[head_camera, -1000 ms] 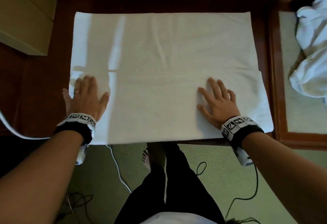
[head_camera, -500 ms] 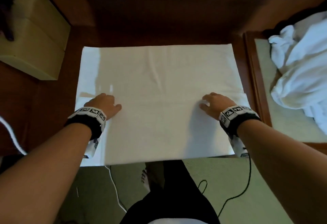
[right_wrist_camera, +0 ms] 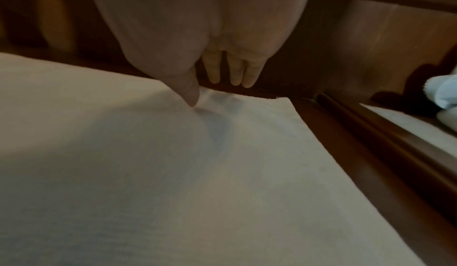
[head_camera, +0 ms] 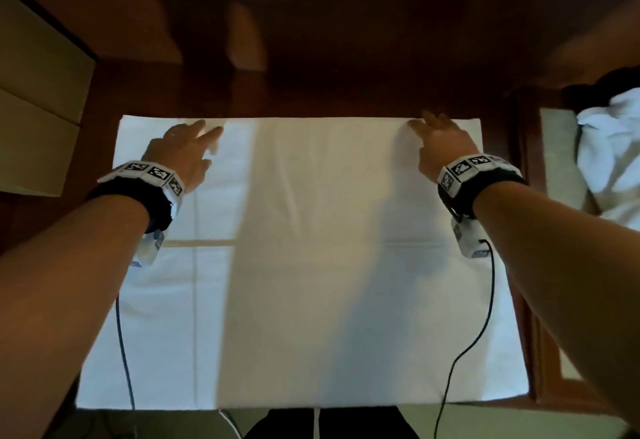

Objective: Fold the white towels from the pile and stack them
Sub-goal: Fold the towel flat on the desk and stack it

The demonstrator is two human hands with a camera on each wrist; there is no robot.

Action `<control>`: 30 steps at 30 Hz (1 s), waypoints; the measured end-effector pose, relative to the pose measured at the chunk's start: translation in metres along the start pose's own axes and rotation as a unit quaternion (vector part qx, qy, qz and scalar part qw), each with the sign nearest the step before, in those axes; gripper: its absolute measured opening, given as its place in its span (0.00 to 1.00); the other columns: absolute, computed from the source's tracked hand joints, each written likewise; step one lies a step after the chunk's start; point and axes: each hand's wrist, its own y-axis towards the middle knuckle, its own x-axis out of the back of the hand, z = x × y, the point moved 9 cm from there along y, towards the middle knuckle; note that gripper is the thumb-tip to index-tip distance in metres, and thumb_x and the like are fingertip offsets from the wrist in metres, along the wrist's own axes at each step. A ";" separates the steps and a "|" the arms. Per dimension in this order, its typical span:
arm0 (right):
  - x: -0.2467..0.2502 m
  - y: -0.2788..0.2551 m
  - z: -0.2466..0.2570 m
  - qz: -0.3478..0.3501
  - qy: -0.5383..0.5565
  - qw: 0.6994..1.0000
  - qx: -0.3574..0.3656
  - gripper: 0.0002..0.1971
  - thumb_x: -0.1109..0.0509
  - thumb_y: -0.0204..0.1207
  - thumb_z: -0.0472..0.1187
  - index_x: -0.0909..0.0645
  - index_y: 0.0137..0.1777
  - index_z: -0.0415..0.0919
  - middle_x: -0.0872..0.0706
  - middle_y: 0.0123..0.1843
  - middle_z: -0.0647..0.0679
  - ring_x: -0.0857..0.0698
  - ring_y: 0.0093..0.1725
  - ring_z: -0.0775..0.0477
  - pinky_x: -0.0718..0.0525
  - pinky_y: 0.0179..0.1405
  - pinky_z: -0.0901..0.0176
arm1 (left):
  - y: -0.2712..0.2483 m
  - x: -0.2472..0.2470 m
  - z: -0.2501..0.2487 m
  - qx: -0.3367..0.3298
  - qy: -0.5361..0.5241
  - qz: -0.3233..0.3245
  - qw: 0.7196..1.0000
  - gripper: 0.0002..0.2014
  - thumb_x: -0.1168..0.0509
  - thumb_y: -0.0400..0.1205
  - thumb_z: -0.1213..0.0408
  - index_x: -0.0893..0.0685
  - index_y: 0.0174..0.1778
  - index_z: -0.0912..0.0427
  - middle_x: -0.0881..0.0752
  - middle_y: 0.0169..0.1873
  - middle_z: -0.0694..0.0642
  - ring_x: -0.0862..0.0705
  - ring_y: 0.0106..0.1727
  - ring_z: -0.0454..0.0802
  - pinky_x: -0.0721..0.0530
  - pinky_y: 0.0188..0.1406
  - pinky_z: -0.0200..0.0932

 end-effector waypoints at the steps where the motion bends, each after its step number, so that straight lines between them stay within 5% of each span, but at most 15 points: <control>1: -0.002 0.004 -0.002 -0.001 -0.002 1.000 0.008 0.34 0.33 0.76 0.30 0.36 0.82 0.47 0.36 0.85 0.43 0.35 0.82 0.35 0.31 0.78 0.37 | 0.007 -0.004 0.000 0.001 0.021 0.009 1.000 0.34 0.40 0.88 0.62 0.48 0.88 0.43 0.48 0.88 0.51 0.46 0.87 0.59 0.35 0.79 0.63; 3: 0.000 0.005 -0.005 -0.042 -0.006 0.999 0.033 0.31 0.31 0.74 0.29 0.30 0.78 0.44 0.26 0.77 0.40 0.26 0.74 0.33 0.26 0.73 0.37 | 0.015 -0.011 -0.001 0.002 0.042 0.003 0.999 0.38 0.39 0.86 0.66 0.50 0.88 0.42 0.49 0.88 0.52 0.46 0.86 0.61 0.35 0.79 0.64; 5: 0.001 0.001 -0.011 -0.087 -0.008 0.995 0.037 0.27 0.30 0.73 0.29 0.24 0.72 0.41 0.19 0.68 0.37 0.21 0.65 0.30 0.24 0.66 0.36 | 0.015 -0.010 -0.006 -0.005 0.026 -0.051 0.998 0.38 0.35 0.82 0.71 0.43 0.86 0.45 0.39 0.84 0.56 0.40 0.83 0.63 0.36 0.76 0.67; 8: 0.003 -0.005 -0.016 -0.121 -0.005 0.992 0.025 0.19 0.29 0.71 0.28 0.19 0.63 0.36 0.16 0.57 0.35 0.20 0.58 0.29 0.24 0.59 0.36 | 0.007 0.001 -0.014 -0.009 0.039 -0.135 0.990 0.29 0.28 0.73 0.76 0.22 0.70 0.53 0.22 0.60 0.64 0.24 0.63 0.70 0.31 0.66 0.67; 11: 0.012 -0.005 -0.015 -0.103 0.001 0.995 0.014 0.15 0.31 0.73 0.31 0.17 0.60 0.35 0.16 0.54 0.36 0.20 0.57 0.31 0.24 0.58 0.39 | 0.001 0.023 -0.025 -0.036 0.065 -0.163 0.984 0.13 0.26 0.72 0.75 0.16 0.50 0.61 0.22 0.45 0.66 0.19 0.45 0.72 0.24 0.49 0.66; 15: 0.047 -0.009 -0.013 -0.126 0.034 0.991 0.014 0.09 0.32 0.76 0.35 0.20 0.55 0.34 0.18 0.50 0.38 0.20 0.54 0.33 0.23 0.50 0.45 | -0.008 0.072 -0.028 -0.068 0.000 -0.216 0.974 0.08 0.29 0.74 0.71 0.18 0.46 0.70 0.22 0.44 0.71 0.20 0.41 0.73 0.23 0.39 0.65; 20: 0.096 -0.035 -0.018 -0.155 0.106 0.982 -0.022 0.06 0.33 0.76 0.38 0.29 0.47 0.42 0.24 0.34 0.45 0.26 0.37 0.40 0.32 0.39 0.54 | -0.023 0.114 -0.004 -0.010 -0.167 -0.203 0.965 0.08 0.36 0.78 0.64 0.18 0.52 0.59 0.15 0.42 0.67 0.15 0.39 0.68 0.12 0.40 0.61; 23: 0.109 -0.068 -0.018 -0.178 0.118 0.976 -0.041 0.07 0.33 0.76 0.39 0.28 0.50 0.43 0.24 0.33 0.46 0.26 0.33 0.39 0.31 0.35 0.54 | -0.050 0.119 0.003 -0.007 -0.158 -0.213 0.964 0.05 0.35 0.78 0.61 0.19 0.48 0.54 0.16 0.36 0.62 0.18 0.36 0.64 0.13 0.36 0.56; 26: 0.104 -0.112 -0.011 -0.230 0.123 0.965 -0.027 0.07 0.34 0.74 0.40 0.22 0.51 0.41 0.22 0.34 0.47 0.21 0.35 0.35 0.27 0.41 0.51 | -0.096 0.116 -0.002 -0.065 -0.117 -0.267 0.954 0.08 0.40 0.76 0.59 0.17 0.44 0.55 0.18 0.36 0.61 0.20 0.36 0.66 0.19 0.36 0.57; 30: 0.056 -0.179 -0.006 -0.247 0.108 0.962 -0.036 0.10 0.39 0.66 0.45 0.21 0.39 0.41 0.24 0.34 0.48 0.18 0.39 0.34 0.28 0.59 0.38 | -0.182 0.076 -0.015 -0.179 -0.051 -0.342 0.921 0.13 0.40 0.75 0.59 0.12 0.45 0.61 0.22 0.33 0.61 0.21 0.32 0.66 0.25 0.37 0.58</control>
